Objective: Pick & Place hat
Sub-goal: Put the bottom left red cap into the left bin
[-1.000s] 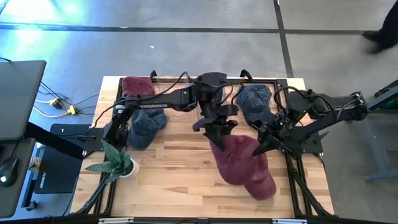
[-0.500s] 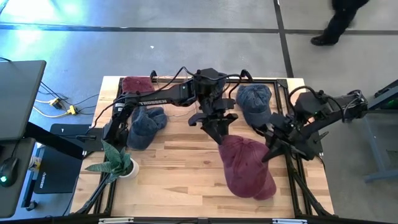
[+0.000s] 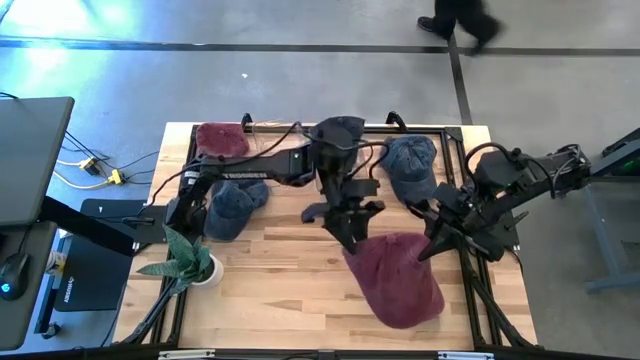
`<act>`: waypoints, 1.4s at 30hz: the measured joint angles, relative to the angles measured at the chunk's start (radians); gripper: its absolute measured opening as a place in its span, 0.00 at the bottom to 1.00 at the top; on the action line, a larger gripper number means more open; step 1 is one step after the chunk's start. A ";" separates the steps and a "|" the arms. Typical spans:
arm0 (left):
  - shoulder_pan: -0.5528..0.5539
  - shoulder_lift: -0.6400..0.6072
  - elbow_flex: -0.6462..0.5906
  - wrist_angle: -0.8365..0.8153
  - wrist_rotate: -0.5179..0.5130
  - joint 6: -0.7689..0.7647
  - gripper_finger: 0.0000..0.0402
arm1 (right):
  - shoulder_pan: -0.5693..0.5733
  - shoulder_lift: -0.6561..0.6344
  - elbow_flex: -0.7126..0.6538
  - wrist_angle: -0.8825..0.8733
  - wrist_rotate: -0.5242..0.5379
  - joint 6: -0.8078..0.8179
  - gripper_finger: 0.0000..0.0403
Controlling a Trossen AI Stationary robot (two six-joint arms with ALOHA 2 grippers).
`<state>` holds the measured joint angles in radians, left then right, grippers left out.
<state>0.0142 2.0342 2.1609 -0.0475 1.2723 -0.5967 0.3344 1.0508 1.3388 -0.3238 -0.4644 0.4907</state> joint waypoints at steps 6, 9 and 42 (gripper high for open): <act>-0.008 0.000 0.000 -0.008 -0.025 0.066 0.18 | 0.000 -0.012 0.000 0.000 0.001 0.002 0.01; -0.001 0.000 0.000 -0.005 -0.016 0.070 0.06 | 0.004 -0.025 0.000 0.002 0.000 0.011 0.01; 0.010 0.034 -0.002 0.173 -0.314 -0.100 0.60 | -0.028 -0.016 0.002 0.058 0.006 -0.029 0.01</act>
<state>0.0239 2.0679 2.1591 0.1255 0.9579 -0.6970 0.3067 1.0351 1.3403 -0.2654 -0.4583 0.4615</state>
